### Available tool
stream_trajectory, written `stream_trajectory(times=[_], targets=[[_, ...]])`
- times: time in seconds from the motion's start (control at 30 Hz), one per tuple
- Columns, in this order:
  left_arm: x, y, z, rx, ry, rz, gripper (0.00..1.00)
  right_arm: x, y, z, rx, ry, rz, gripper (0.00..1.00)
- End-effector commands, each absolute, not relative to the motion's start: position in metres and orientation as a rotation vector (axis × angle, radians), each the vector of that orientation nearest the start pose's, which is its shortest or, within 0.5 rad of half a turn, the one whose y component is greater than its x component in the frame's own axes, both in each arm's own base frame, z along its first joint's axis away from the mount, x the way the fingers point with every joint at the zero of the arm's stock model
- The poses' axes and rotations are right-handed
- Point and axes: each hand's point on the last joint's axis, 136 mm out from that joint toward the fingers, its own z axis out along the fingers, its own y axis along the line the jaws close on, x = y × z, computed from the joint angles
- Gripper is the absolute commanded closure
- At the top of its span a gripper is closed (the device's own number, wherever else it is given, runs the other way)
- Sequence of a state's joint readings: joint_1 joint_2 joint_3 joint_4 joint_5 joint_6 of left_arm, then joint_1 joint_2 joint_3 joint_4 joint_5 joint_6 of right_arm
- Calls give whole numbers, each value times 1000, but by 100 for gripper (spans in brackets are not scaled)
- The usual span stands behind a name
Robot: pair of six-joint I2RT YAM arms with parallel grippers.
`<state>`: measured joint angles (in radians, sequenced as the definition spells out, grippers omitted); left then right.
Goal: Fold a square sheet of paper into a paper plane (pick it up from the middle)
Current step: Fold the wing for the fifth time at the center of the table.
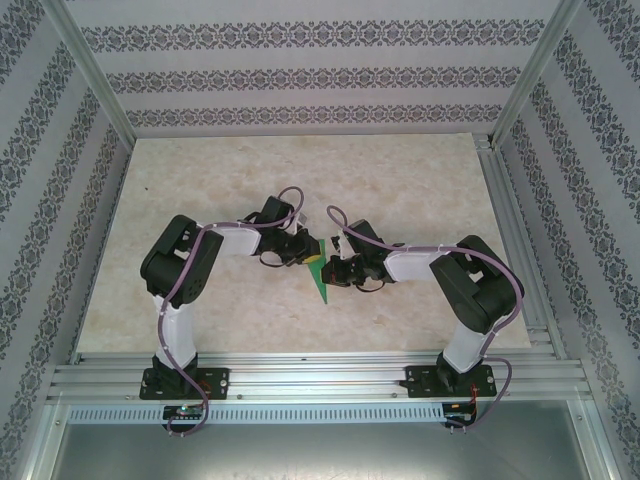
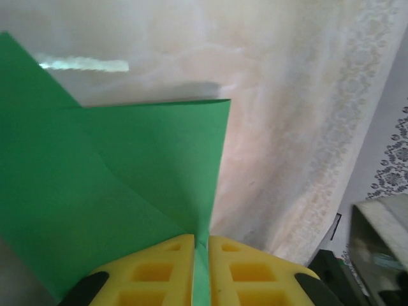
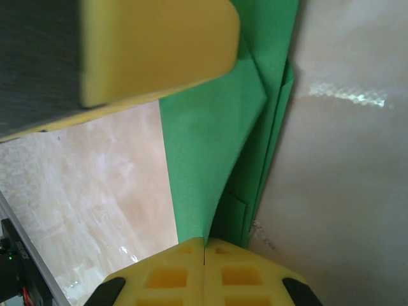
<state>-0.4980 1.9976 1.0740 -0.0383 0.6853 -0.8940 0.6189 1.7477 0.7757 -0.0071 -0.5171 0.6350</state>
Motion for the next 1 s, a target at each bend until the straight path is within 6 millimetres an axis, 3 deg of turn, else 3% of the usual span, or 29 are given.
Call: stream_trajectory(times=[0.0,0.2,0.3,0.43,0.67,0.73,0.83,0.97], targets=[[337,-302,7,-241,2837,-1260,85,263,281,23,-186,2760,1037,96],[333,-297,-3,-243,2865,-1208,86,263,273,41,-188,2750,984,84],[334,-296,-1,-227,2871,-1191,86,262,265,56,-179,2716,959,84],[335,-297,-1,-222,2872,-1192,86,250,287,70,-214,2683,1138,91],[335,-298,0,-215,2872,-1199,86,244,318,73,-239,2660,1313,92],[336,-298,1,-207,2873,-1200,86,244,322,70,-242,2670,1309,91],[336,-298,2,-206,2873,-1198,86,246,311,48,-190,2736,1232,92],[334,-298,4,-197,2874,-1204,87,244,302,27,-115,2762,1264,92]])
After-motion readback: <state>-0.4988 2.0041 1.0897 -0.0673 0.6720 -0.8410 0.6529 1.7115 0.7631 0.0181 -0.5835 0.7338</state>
